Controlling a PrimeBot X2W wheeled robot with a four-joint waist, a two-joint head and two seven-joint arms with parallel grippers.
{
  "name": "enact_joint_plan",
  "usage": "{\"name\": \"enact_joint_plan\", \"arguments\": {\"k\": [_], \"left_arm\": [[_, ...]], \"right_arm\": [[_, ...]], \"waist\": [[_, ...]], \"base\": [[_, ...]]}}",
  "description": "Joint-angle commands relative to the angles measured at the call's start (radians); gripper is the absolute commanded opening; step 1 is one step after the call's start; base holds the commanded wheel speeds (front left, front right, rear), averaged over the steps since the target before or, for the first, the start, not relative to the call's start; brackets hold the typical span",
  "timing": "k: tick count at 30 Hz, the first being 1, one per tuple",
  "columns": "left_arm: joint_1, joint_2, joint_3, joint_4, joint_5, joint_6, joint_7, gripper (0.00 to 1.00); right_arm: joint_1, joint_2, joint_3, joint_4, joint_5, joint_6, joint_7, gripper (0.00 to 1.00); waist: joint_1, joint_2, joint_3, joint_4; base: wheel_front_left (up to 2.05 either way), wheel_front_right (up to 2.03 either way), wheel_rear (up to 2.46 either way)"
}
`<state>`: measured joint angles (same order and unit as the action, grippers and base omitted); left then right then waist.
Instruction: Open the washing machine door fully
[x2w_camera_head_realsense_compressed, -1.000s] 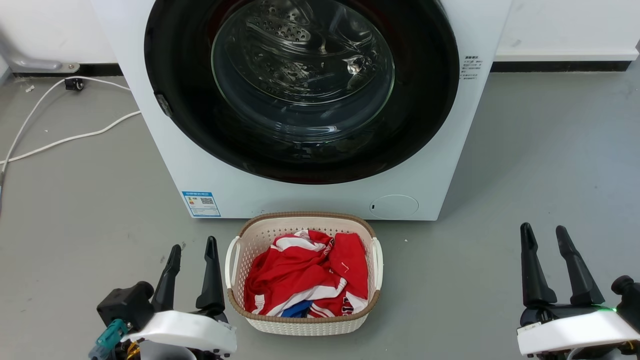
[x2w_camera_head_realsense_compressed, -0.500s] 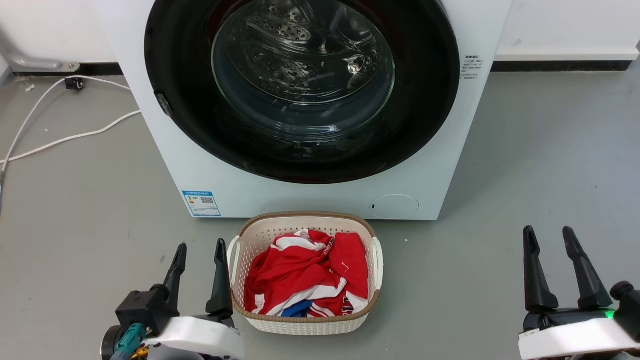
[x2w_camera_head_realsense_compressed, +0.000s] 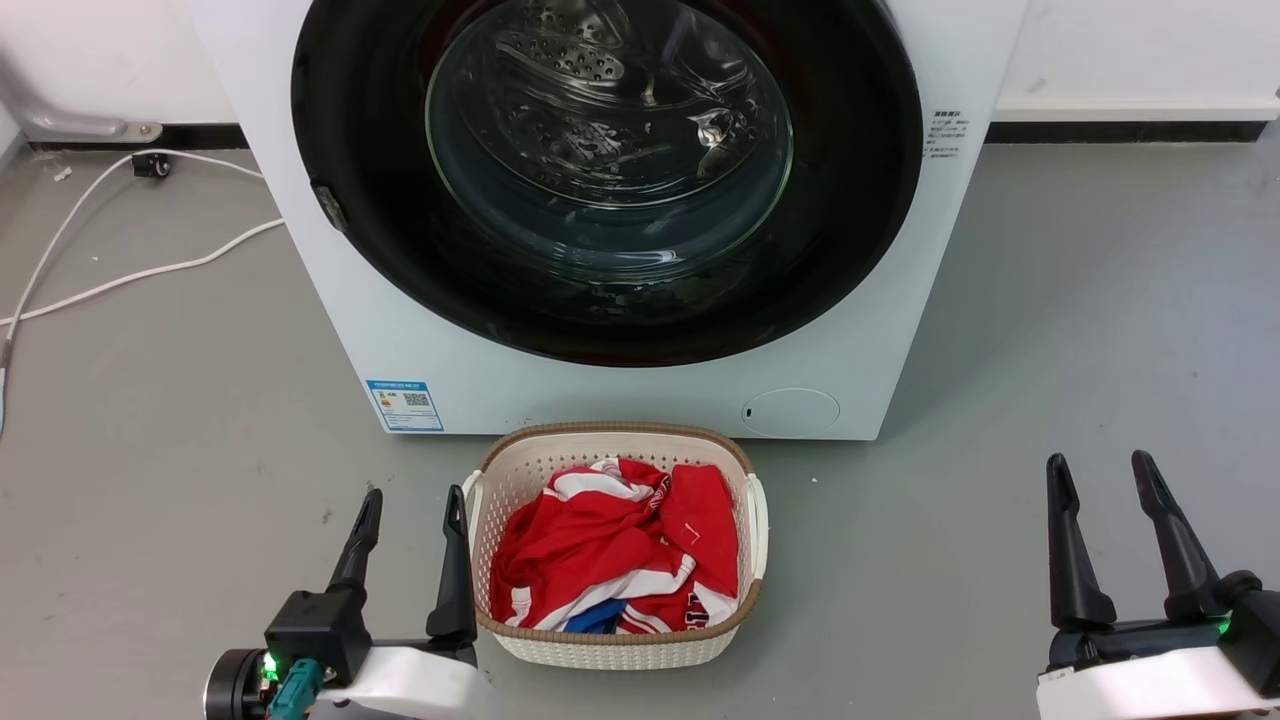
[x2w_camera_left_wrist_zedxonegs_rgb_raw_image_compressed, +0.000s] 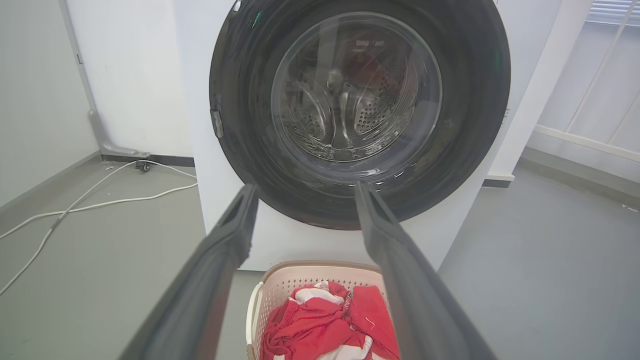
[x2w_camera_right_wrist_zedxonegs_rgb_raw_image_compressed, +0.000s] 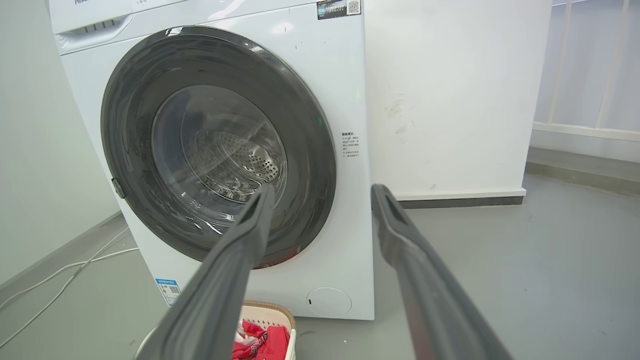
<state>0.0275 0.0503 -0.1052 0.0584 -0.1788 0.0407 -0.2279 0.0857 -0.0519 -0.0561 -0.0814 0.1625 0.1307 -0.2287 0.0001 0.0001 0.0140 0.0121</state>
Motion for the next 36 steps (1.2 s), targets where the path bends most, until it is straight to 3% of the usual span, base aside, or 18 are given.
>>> {"name": "enact_joint_plan", "arguments": {"k": [1, 17, 36], "left_arm": [[0.005, 0.0, -0.003, -0.003, 0.021, 0.005, -0.009, 1.0], [0.018, 0.0, -0.013, -0.008, 0.116, 0.021, -0.038, 1.0], [0.02, 0.0, -0.017, 0.015, 0.107, 0.029, -0.039, 1.0]], "right_arm": [[0.009, 0.002, 0.0, -0.011, -0.017, 0.0, -0.008, 1.0], [0.024, 0.003, 0.003, -0.028, -0.096, 0.0, -0.036, 1.0], [0.03, 0.003, 0.007, -0.002, -0.041, 0.0, -0.037, 1.0]], "waist": [[0.0, -0.0001, 0.0, 0.001], [-0.0001, -0.0001, 0.002, 0.003], [-0.0001, -0.0001, -0.001, 0.004]], "base": [[0.0, 0.0, 0.0], [0.0, 0.0, 0.0], [0.0, 0.0, 0.0]]}}
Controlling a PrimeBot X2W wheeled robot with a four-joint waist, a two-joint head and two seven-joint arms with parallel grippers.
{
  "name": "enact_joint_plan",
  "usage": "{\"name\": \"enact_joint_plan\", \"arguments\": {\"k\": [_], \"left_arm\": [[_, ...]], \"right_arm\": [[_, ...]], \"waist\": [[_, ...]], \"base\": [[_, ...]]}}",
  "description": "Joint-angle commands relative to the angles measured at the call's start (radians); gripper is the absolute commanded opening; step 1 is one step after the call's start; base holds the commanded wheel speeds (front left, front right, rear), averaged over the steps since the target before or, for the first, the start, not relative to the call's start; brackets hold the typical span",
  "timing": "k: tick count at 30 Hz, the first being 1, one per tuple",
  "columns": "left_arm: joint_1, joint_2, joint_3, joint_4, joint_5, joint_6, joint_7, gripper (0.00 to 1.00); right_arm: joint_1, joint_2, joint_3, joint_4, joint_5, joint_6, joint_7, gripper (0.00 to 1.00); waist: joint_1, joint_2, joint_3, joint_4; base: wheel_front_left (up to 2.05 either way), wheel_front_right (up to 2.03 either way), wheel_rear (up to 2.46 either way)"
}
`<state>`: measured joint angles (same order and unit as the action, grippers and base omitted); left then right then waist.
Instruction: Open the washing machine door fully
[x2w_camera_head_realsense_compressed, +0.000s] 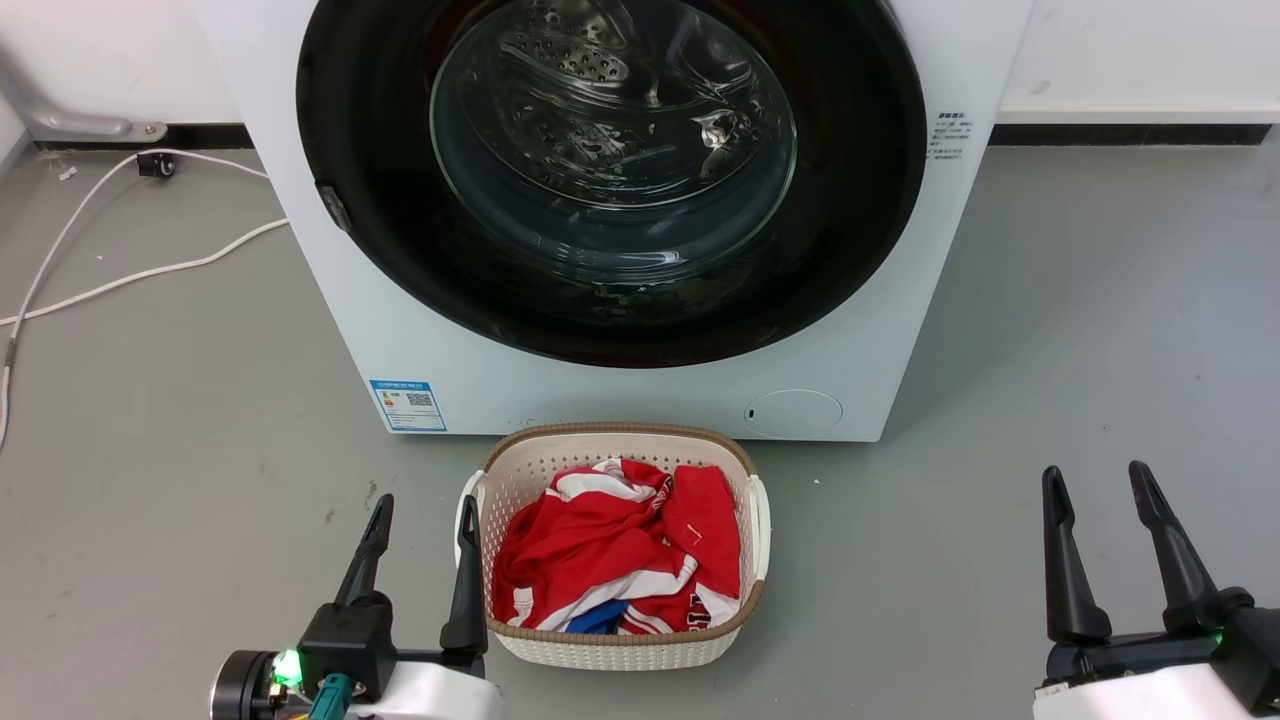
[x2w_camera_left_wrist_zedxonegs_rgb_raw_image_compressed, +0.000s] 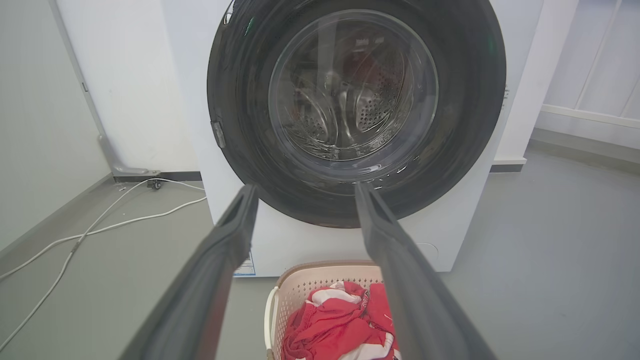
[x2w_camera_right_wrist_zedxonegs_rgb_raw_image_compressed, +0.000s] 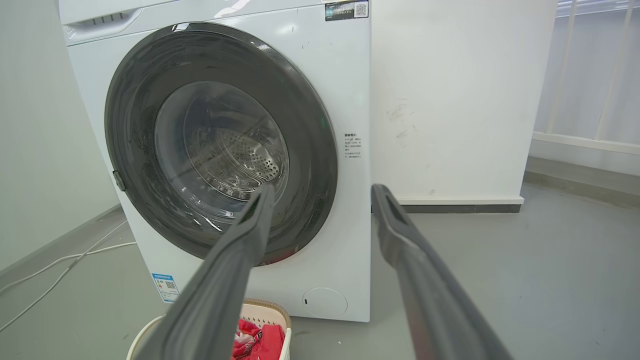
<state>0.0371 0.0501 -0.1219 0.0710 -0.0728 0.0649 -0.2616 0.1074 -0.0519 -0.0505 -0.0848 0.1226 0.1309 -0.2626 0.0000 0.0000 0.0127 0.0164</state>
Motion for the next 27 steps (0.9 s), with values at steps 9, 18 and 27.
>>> {"name": "enact_joint_plan", "arguments": {"k": [9, 18, 27], "left_arm": [[0.01, 0.0, -0.002, 0.009, 0.003, 0.007, -0.005, 1.0], [0.011, 0.0, 0.001, 0.011, -0.001, 0.01, -0.005, 1.0], [0.005, 0.0, -0.002, 0.016, 0.005, 0.005, -0.005, 1.0]], "right_arm": [[0.009, 0.003, 0.007, 0.008, -0.004, 0.0, -0.003, 1.0], [-0.009, 0.002, 0.006, -0.031, 0.093, 0.0, -0.003, 0.0], [-0.037, 0.002, 0.046, -0.054, 0.616, 0.0, -0.003, 0.0]], "waist": [[0.0, 0.0, -0.001, 0.002], [0.0, 0.0, 0.0, 0.001], [0.0, 0.0, 0.003, -0.003]], "base": [[0.0, 0.0, 0.0], [0.0, 0.0, 0.0], [0.0, 0.0, 0.0]]}}
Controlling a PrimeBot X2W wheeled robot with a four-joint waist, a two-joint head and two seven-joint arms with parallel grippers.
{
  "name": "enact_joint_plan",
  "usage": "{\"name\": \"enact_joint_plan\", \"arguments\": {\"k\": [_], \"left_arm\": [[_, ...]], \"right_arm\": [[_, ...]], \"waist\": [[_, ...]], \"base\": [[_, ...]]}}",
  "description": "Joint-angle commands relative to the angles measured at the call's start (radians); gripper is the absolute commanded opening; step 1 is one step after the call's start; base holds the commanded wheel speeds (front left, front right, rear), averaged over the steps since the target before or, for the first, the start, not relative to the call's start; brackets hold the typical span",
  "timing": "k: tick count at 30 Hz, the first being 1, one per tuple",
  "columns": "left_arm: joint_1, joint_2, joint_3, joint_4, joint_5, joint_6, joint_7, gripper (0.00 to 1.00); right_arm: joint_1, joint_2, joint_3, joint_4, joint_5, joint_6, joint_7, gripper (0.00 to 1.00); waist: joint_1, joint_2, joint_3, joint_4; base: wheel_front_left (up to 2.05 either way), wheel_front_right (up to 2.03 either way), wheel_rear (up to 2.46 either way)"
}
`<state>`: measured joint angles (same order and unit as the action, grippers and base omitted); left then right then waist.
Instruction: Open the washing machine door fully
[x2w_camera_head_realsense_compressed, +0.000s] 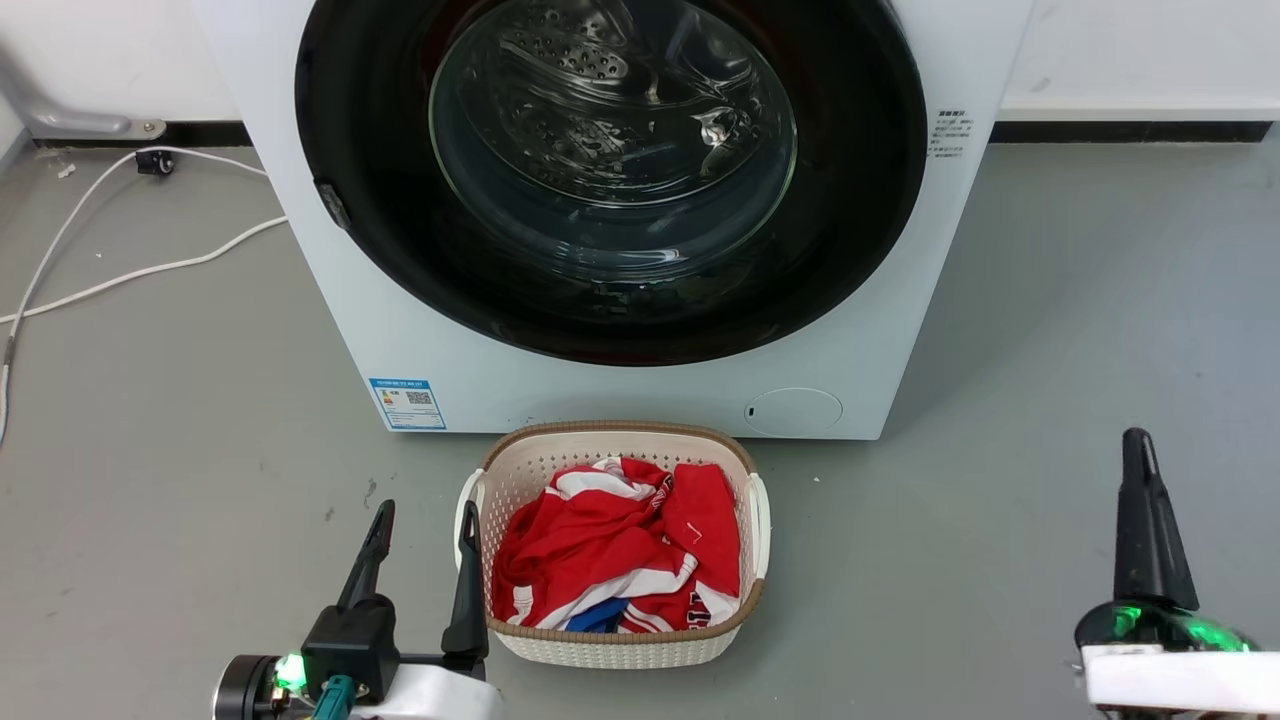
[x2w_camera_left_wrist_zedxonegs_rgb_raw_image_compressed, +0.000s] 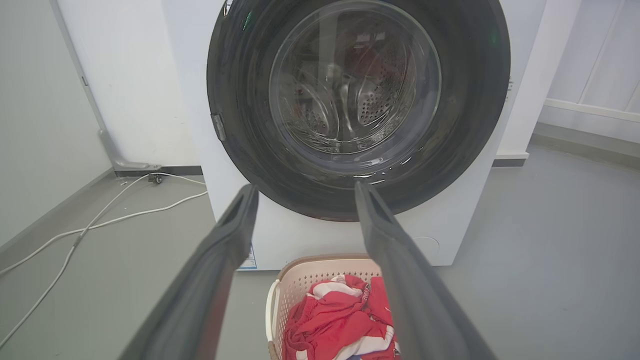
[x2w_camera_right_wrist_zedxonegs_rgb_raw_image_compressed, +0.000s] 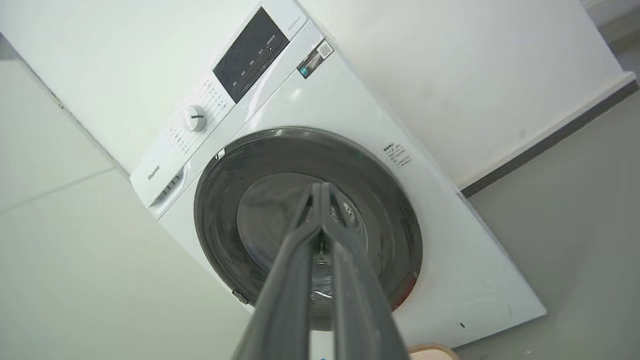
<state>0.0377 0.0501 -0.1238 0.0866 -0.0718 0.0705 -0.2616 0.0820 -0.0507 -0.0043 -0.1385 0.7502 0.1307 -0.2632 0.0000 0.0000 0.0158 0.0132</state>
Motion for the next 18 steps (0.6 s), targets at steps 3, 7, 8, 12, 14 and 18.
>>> {"name": "enact_joint_plan", "arguments": {"k": [3, 7, 8, 12, 14, 18], "left_arm": [[0.002, 0.0, -0.001, 0.001, 0.003, 0.003, -0.005, 1.0], [0.005, 0.0, -0.001, 0.002, -0.001, 0.003, -0.005, 1.0], [0.005, 0.0, 0.0, 0.002, -0.001, 0.003, -0.005, 1.0], [0.001, 0.0, 0.0, -0.001, -0.001, 0.006, -0.005, 1.0], [-0.004, 0.0, -0.002, -0.003, 0.001, 0.007, -0.005, 1.0], [-0.011, 0.0, -0.005, -0.002, 0.009, 0.01, -0.005, 1.0]], "right_arm": [[-0.015, 0.001, -0.006, 0.021, 0.22, 0.0, -0.002, 0.0], [-0.021, 0.001, -0.003, 0.033, 0.517, 0.0, -0.002, 0.0], [-0.021, 0.001, 0.002, 0.028, 0.572, 0.0, -0.002, 0.0], [-0.009, 0.001, -0.001, 0.005, 0.783, 0.0, 0.004, 0.0], [-0.001, 0.001, -0.015, -0.006, 0.876, 0.0, 0.045, 0.0], [0.019, 0.001, -0.061, -0.017, 1.007, 0.0, 0.163, 0.0]], "waist": [[0.0, 0.0, 0.001, 0.002], [0.0, 0.0, 0.002, 0.005], [0.0, 0.0, 0.003, 0.005], [0.0, 0.0, 0.012, 0.007], [0.0, 0.0, 0.018, 0.009], [0.0, 0.0, 0.029, 0.011]], "base": [[0.0, 0.0, 0.0], [0.0, 0.0, 0.0], [0.0, 0.0, 0.0], [0.0, 0.0, 0.0], [0.0, 0.0, 0.0], [0.0, 0.0, 0.0]]}}
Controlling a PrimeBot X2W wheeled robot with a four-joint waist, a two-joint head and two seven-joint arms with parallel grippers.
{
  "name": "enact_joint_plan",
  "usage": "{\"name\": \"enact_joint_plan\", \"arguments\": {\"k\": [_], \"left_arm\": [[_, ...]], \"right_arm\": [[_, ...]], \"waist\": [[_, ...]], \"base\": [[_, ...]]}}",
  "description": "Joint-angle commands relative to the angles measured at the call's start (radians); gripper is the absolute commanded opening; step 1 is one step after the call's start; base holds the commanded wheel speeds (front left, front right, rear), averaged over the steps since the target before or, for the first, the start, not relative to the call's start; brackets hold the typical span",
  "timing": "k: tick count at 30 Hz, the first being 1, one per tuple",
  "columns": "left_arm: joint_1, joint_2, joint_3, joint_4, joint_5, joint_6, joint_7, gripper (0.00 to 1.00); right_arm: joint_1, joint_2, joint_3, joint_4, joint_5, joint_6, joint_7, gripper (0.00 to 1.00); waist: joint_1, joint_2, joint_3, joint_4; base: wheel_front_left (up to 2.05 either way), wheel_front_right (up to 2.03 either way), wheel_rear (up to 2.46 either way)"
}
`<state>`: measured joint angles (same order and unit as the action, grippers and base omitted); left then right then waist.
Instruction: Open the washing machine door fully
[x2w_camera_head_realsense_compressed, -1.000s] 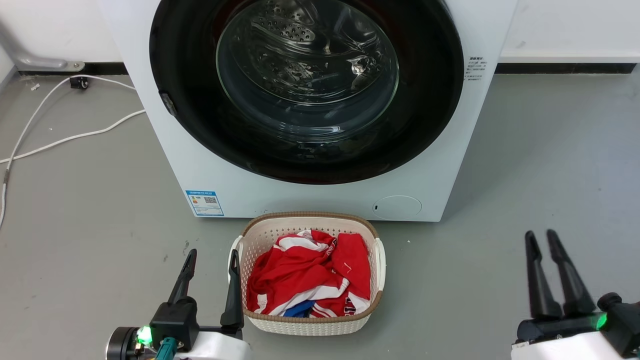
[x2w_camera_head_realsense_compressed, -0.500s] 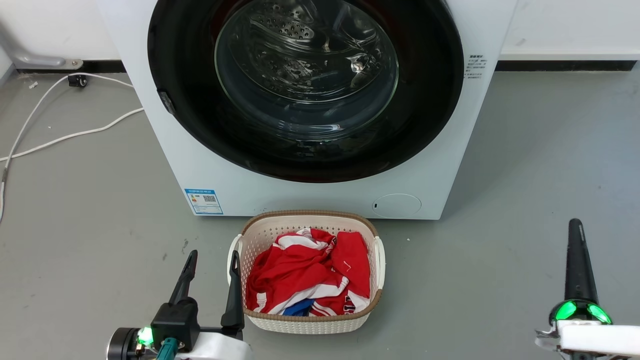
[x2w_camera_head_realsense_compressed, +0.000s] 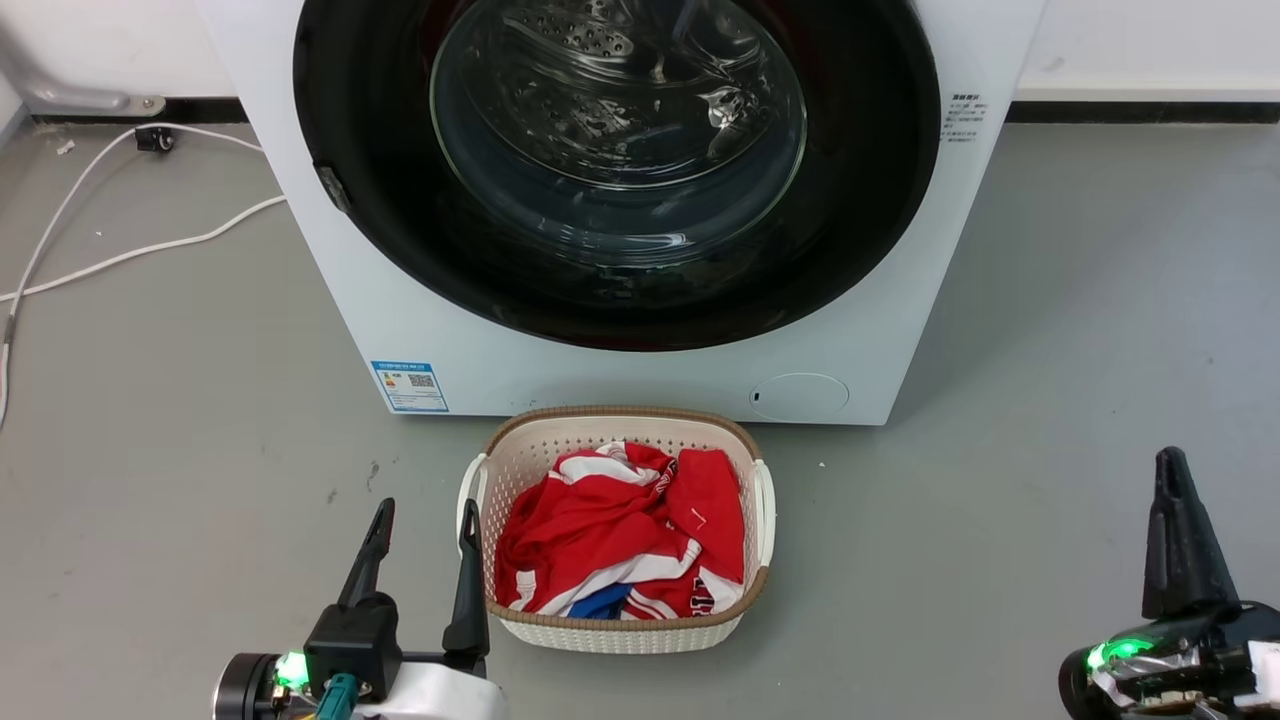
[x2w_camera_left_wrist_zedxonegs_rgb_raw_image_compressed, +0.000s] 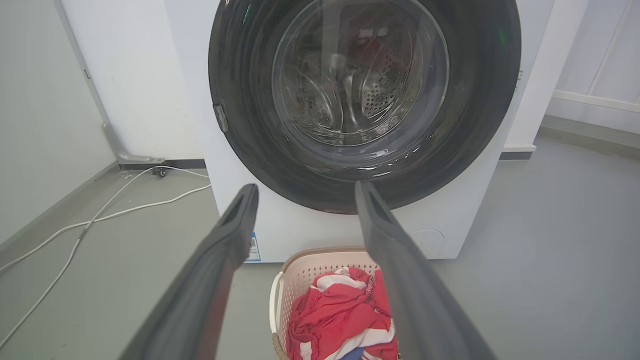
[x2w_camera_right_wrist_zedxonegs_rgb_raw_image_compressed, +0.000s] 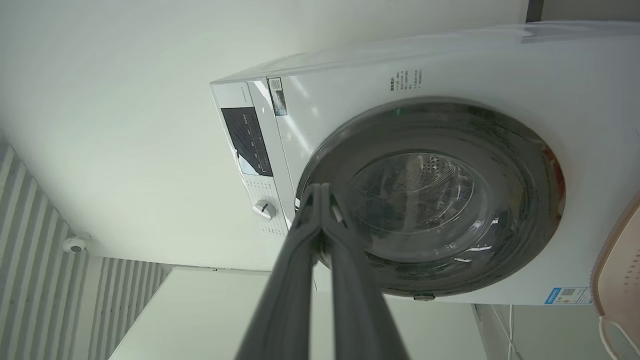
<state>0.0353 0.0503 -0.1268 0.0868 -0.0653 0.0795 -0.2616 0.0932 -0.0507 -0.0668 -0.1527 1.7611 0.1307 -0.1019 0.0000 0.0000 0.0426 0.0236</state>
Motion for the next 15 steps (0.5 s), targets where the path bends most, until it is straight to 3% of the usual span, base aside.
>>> {"name": "enact_joint_plan", "arguments": {"k": [1, 7, 15], "left_arm": [[-0.011, 0.0, -0.001, -0.003, 0.004, 0.003, -0.005, 1.0], [-0.026, 0.0, -0.003, -0.007, 0.01, 0.009, -0.005, 1.0], [-0.06, 0.0, -0.008, -0.014, 0.013, 0.015, -0.005, 1.0]], "right_arm": [[0.013, 0.0, -0.01, -0.003, 0.011, 0.0, 0.034, 0.0], [0.026, 0.0, -0.047, -0.014, 0.043, 0.0, 0.193, 0.0], [-0.048, 0.001, -0.082, 0.018, 0.018, 0.0, 0.243, 0.0]], "waist": [[0.0, 0.0, 0.006, 0.002], [0.0, 0.0, 0.031, 0.008], [0.0, 0.0, 0.084, 0.02]], "base": [[0.0, 0.0, 0.0], [0.0, 0.0, 0.0], [0.0, 0.0, 0.0]]}}
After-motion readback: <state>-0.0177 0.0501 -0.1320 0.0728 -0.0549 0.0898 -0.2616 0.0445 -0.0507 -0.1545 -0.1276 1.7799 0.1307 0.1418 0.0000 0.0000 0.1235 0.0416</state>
